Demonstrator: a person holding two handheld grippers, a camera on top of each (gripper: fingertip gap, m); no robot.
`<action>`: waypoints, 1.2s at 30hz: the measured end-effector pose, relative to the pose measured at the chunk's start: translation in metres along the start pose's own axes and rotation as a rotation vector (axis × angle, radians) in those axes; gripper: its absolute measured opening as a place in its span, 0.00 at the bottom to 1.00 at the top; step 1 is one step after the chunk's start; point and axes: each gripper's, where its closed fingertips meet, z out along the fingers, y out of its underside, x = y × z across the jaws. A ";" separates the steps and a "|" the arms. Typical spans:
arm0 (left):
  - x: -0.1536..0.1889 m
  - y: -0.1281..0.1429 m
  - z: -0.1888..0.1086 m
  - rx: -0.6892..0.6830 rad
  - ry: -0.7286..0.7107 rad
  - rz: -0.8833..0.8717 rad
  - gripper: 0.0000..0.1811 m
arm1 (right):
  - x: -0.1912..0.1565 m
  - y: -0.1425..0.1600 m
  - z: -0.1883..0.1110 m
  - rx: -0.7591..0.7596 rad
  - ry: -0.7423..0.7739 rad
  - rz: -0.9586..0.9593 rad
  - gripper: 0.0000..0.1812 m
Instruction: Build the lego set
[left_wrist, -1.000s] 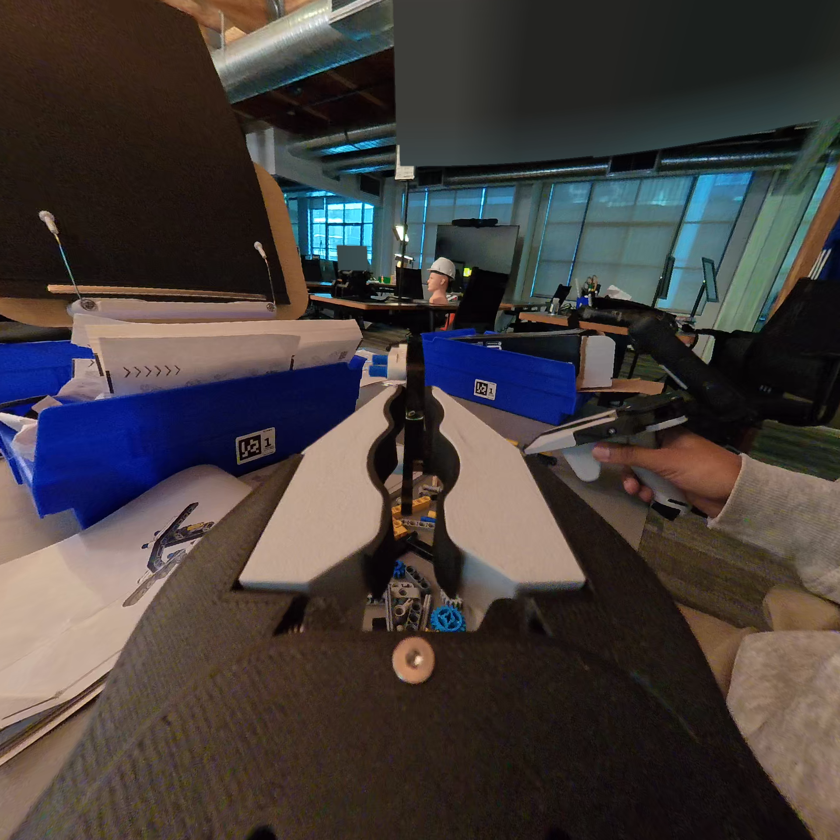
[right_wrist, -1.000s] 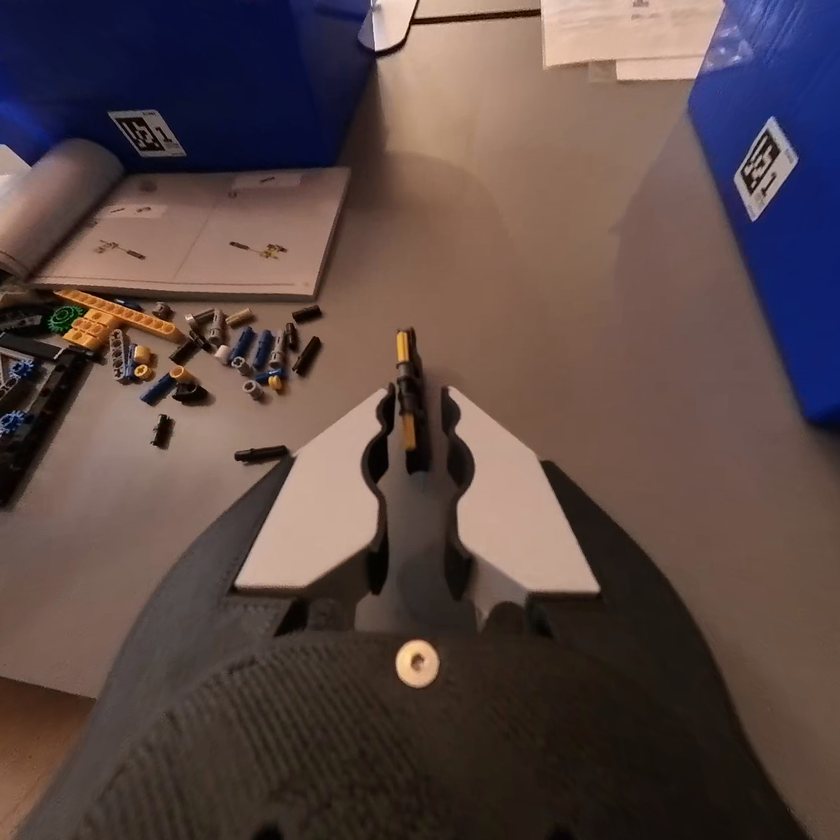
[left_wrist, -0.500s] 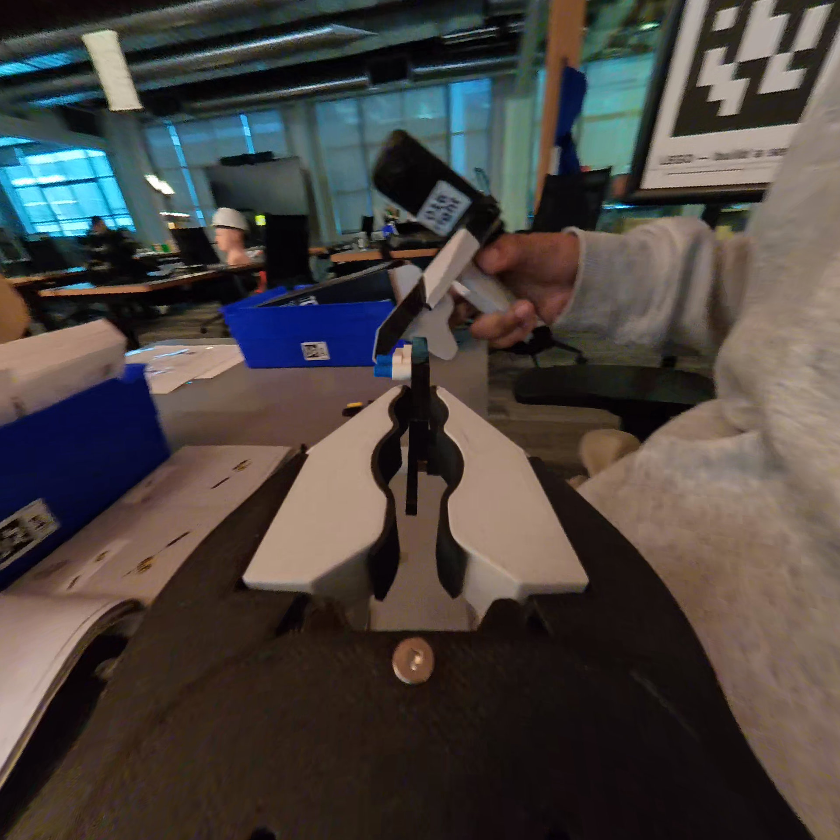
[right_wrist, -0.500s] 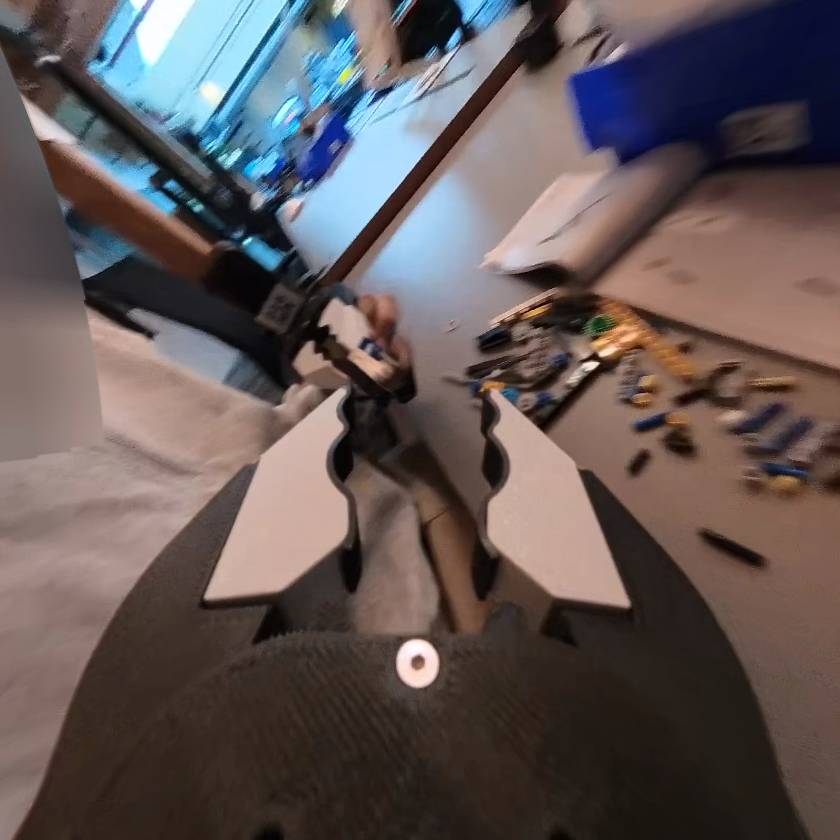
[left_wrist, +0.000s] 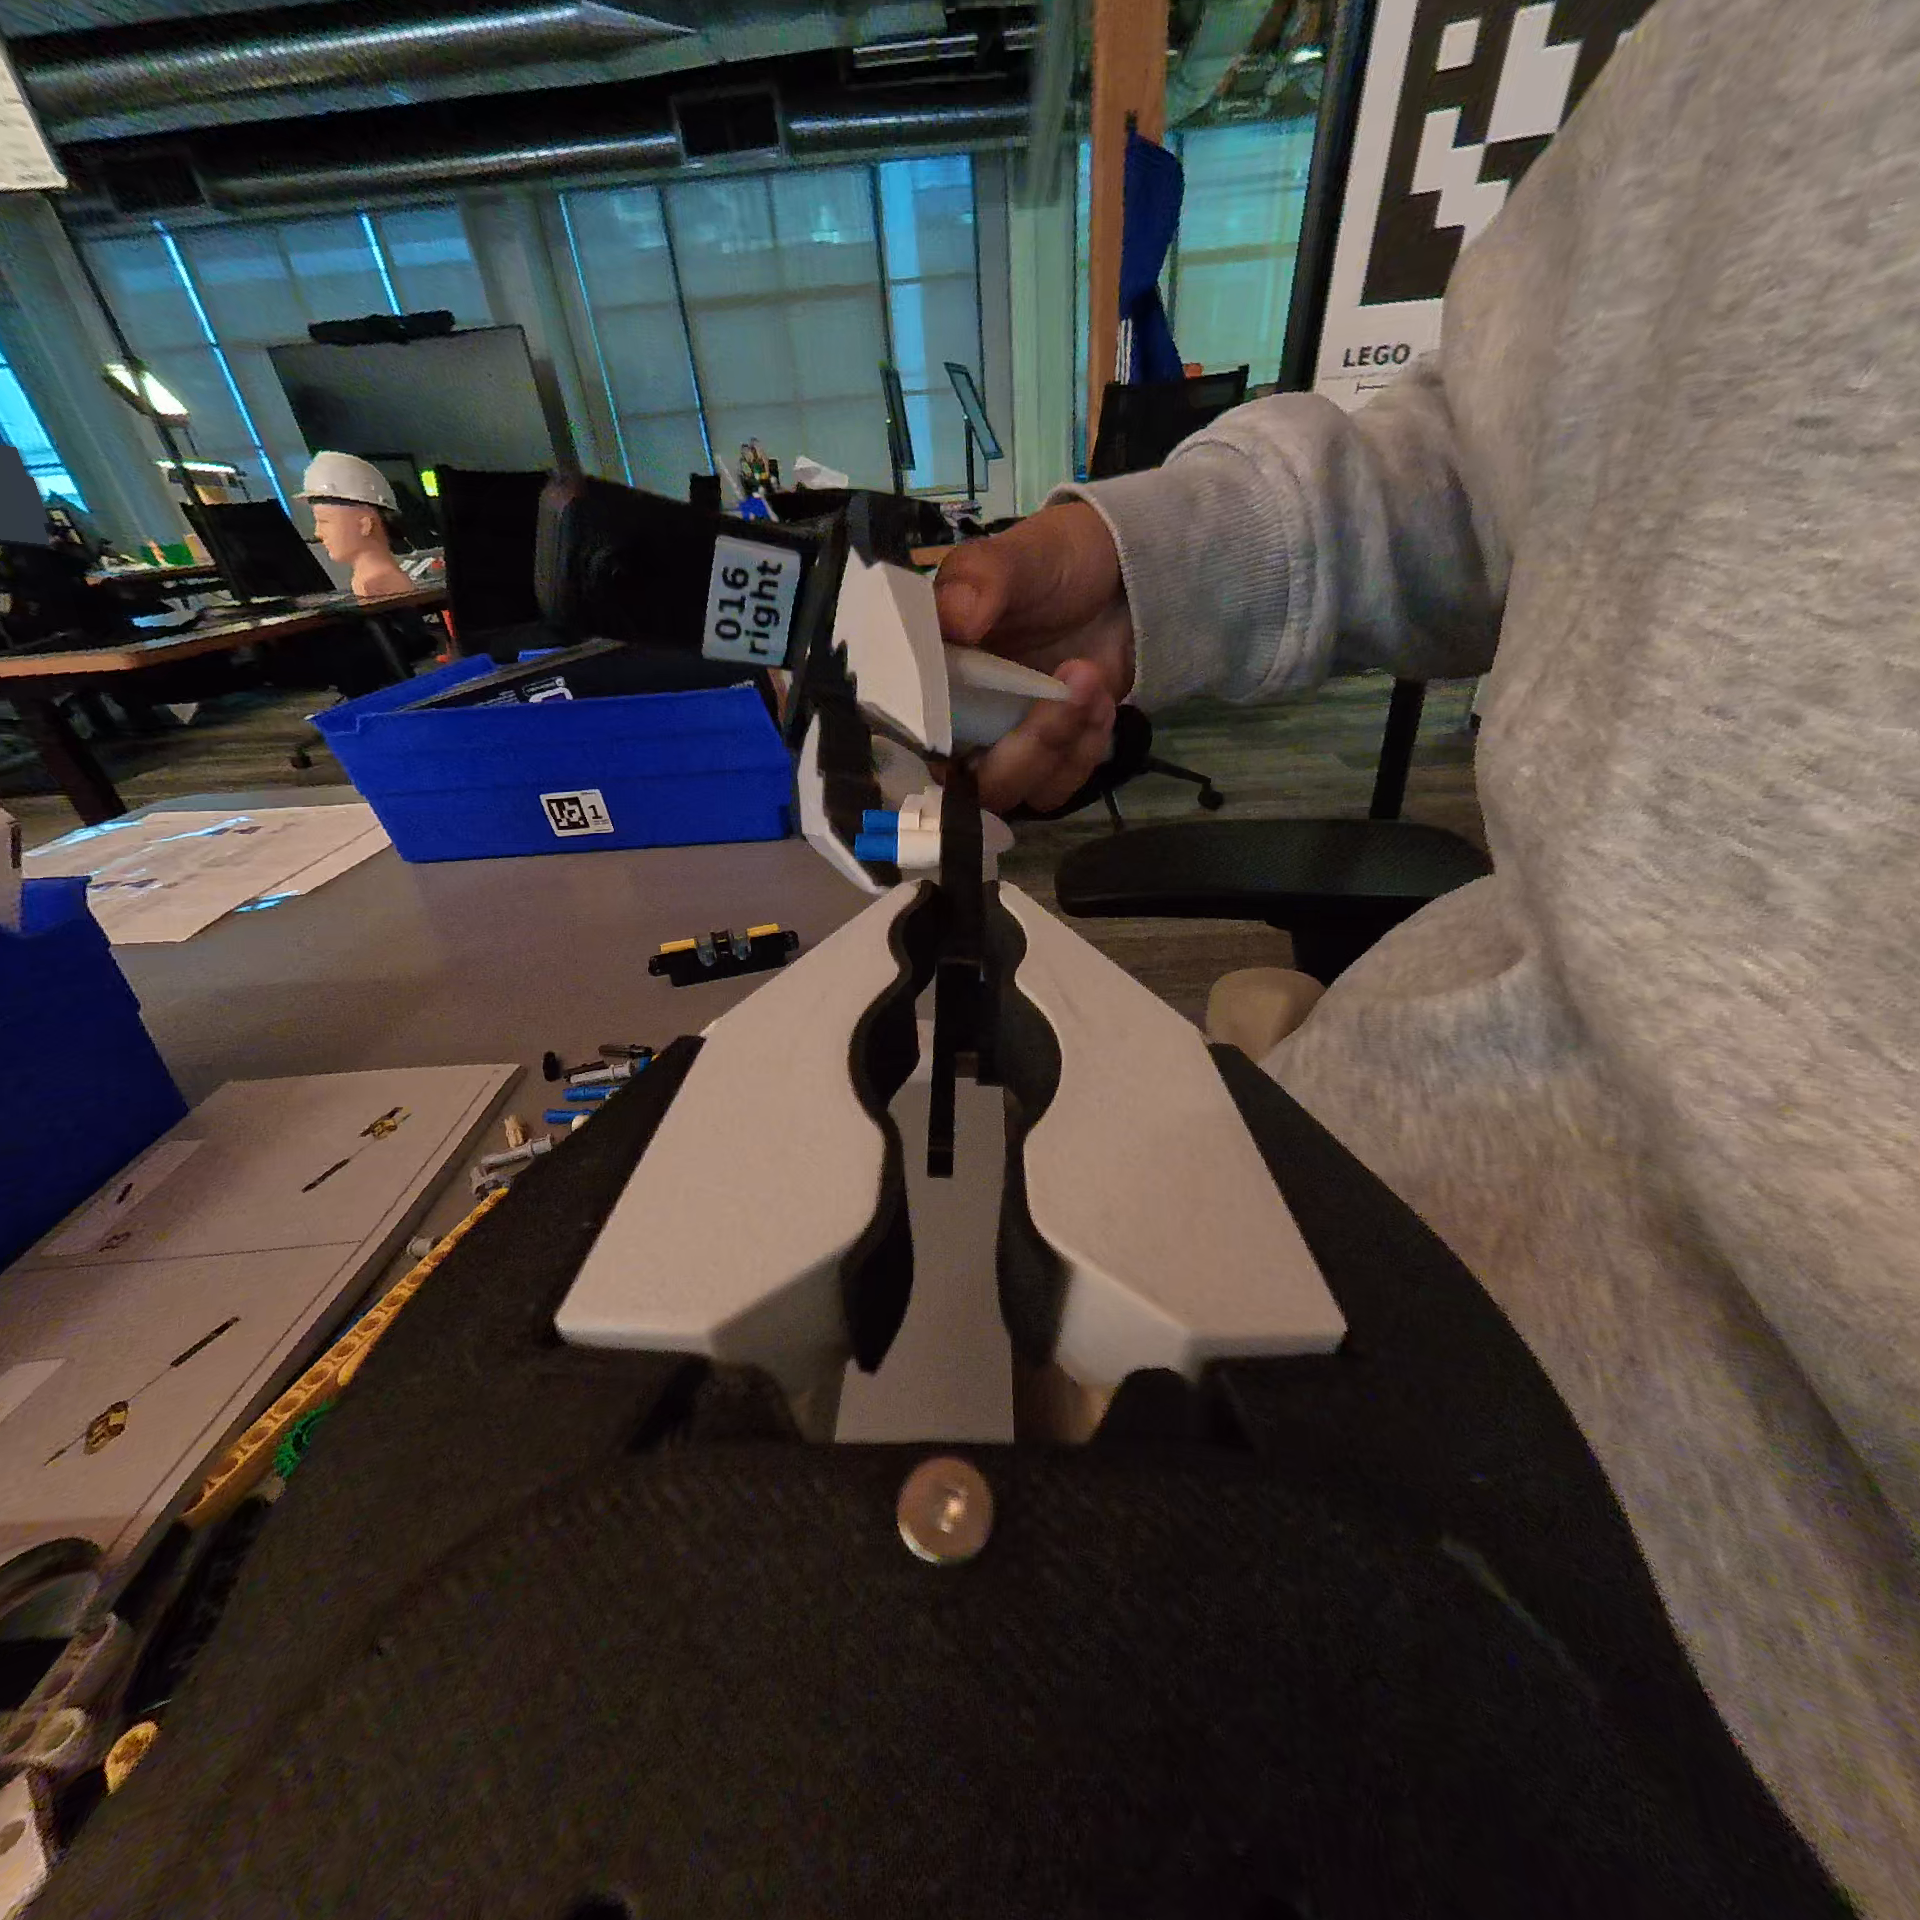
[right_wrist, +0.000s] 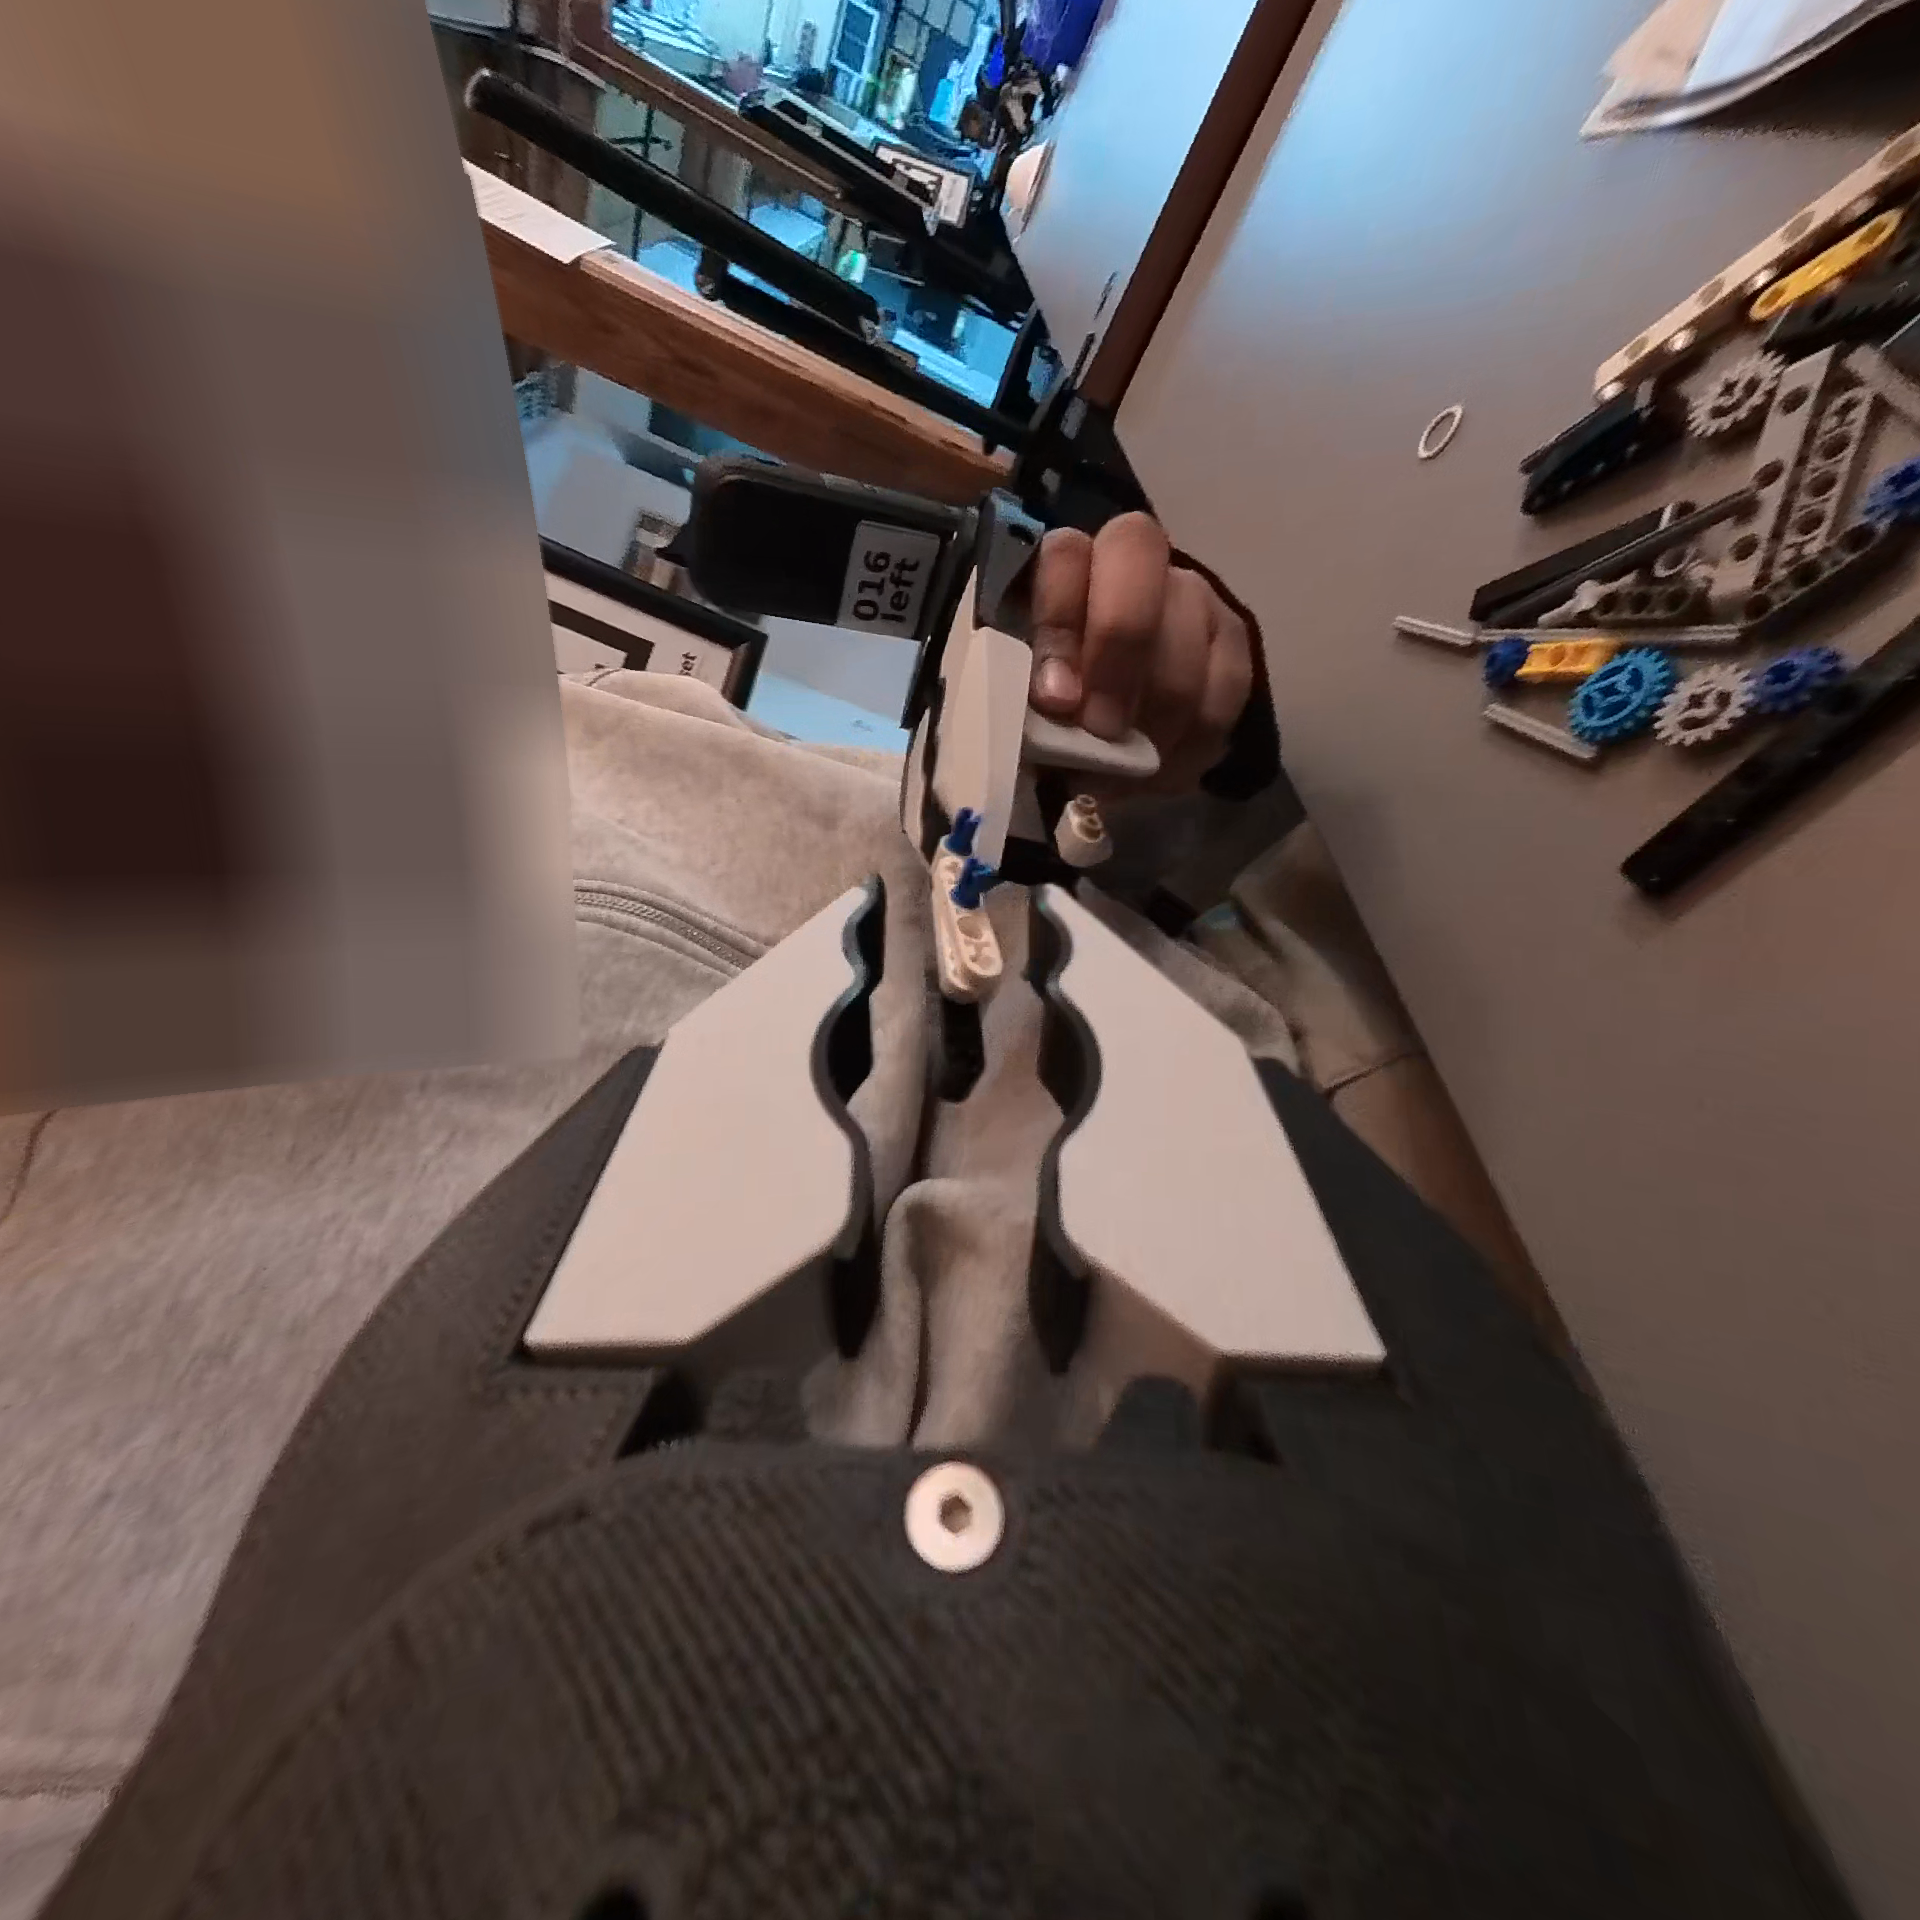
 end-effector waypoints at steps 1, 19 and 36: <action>0.000 0.000 0.000 -0.001 0.002 -0.002 0.03 | 0.000 0.000 0.001 -0.002 -0.018 0.016 0.12; 0.003 0.012 0.005 -0.064 0.003 0.025 0.02 | 0.011 0.008 -0.002 -0.064 0.065 0.090 0.03; 0.006 -0.002 0.001 0.020 0.045 -0.055 0.03 | -0.004 0.005 0.000 -0.041 -0.061 0.080 0.03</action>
